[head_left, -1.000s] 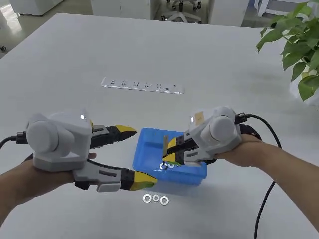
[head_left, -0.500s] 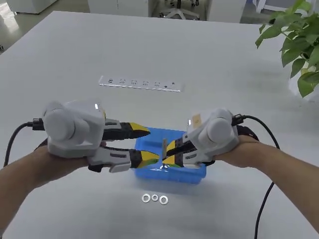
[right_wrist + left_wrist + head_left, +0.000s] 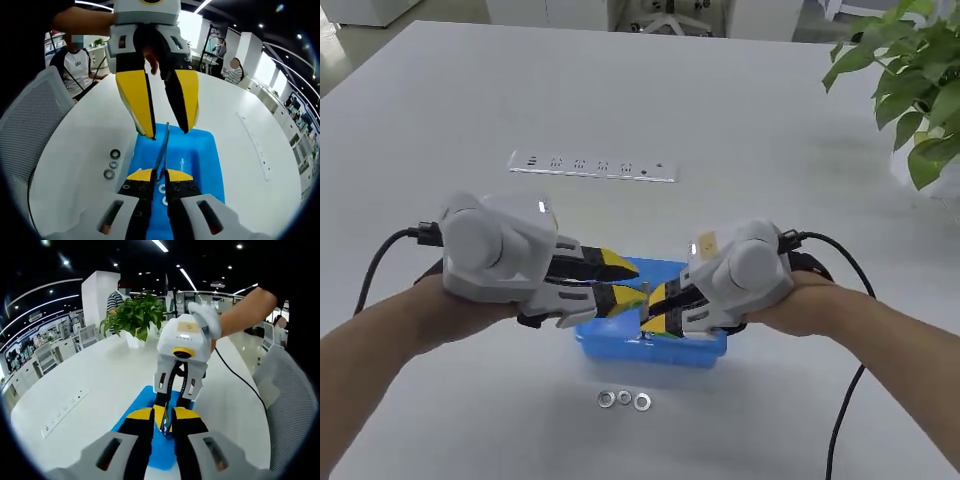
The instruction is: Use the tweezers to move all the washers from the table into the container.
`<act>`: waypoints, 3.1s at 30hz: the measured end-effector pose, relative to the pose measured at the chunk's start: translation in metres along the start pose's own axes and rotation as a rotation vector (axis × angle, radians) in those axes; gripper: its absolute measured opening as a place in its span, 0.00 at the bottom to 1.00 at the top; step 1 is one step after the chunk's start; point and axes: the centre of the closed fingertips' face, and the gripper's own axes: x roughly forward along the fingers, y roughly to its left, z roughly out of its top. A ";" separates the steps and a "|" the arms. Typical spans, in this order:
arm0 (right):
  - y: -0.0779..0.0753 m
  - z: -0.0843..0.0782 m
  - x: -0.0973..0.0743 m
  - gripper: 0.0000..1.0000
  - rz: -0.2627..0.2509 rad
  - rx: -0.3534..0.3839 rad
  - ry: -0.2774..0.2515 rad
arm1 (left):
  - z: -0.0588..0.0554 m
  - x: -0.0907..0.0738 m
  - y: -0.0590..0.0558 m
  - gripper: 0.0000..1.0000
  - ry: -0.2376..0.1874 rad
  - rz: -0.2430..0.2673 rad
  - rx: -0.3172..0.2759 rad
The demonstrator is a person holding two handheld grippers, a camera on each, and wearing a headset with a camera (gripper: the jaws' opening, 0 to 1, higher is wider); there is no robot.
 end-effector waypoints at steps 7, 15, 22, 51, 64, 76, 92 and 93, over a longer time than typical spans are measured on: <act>0.001 0.000 0.000 0.10 0.002 -0.012 0.002 | -0.006 0.005 0.001 0.12 0.012 -0.019 0.018; 0.001 0.000 -0.001 0.10 0.006 -0.028 0.008 | -0.007 0.009 0.000 0.06 0.010 -0.041 0.036; -0.001 0.001 -0.002 0.12 -0.004 -0.021 0.009 | -0.008 0.009 0.001 0.06 0.015 -0.036 0.049; -0.007 0.003 -0.052 0.30 -0.146 0.125 -0.026 | 0.002 -0.002 0.001 0.05 0.012 -0.003 0.015; 0.003 -0.004 -0.080 0.43 -0.225 0.210 -0.023 | 0.012 -0.013 -0.003 0.05 0.029 0.037 0.014; 0.020 -0.008 -0.096 0.59 -0.268 0.273 -0.036 | 0.017 -0.025 -0.005 0.05 0.050 0.072 0.009; 0.035 -0.013 -0.109 0.85 -0.343 0.337 -0.069 | 0.024 -0.040 -0.006 0.05 0.052 0.103 -0.003; 0.035 -0.014 -0.110 0.88 -0.352 0.343 -0.072 | 0.024 -0.041 -0.006 0.05 0.051 0.105 -0.005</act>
